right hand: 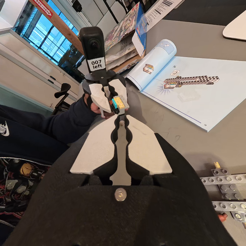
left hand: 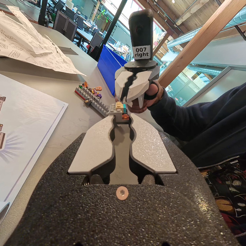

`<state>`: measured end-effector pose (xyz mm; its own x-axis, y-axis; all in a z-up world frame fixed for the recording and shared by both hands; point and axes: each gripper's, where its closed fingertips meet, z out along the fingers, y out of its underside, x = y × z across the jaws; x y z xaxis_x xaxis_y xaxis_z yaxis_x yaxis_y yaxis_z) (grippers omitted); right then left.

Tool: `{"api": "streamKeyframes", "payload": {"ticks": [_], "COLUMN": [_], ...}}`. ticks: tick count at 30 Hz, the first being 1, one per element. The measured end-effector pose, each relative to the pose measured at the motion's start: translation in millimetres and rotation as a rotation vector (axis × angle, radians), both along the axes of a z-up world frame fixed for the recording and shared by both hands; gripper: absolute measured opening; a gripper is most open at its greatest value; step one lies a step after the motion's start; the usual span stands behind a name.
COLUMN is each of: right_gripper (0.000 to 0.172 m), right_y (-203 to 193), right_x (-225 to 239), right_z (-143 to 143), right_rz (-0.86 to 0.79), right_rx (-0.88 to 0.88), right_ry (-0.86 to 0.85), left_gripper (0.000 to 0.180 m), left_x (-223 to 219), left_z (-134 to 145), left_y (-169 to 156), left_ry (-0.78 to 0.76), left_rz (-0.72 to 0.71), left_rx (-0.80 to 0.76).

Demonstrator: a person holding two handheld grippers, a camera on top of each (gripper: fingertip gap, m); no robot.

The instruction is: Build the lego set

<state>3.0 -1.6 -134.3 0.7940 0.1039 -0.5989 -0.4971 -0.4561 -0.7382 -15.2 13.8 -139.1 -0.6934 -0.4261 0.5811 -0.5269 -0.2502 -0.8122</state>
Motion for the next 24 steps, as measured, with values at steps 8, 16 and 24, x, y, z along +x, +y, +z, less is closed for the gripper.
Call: {"api": "streamKeyframes", "payload": {"ticks": [8,16,24], "right_gripper": [0.007,0.007,0.007], "right_y": [-31.3,-99.3,-127.9], "right_x": [-20.9,-44.0,-48.6], "right_z": [-18.4,-52.7,-80.6], "right_rz": [0.081,0.137,0.100], "right_rx": [-0.009,-0.158,-0.275], "right_ry": [-0.124,-0.311,-0.442], "left_gripper": [0.017,0.017,0.017], "left_x": [-1.8,-2.5,-2.5], "left_z": [-1.0,-4.0,-5.6], "left_y": [-1.9,-5.1,-5.8], "left_ry": [-0.005,-0.002,0.002], "left_rz": [-0.014,-0.025,-0.026], "left_rx": [0.007,0.030,0.039]}}
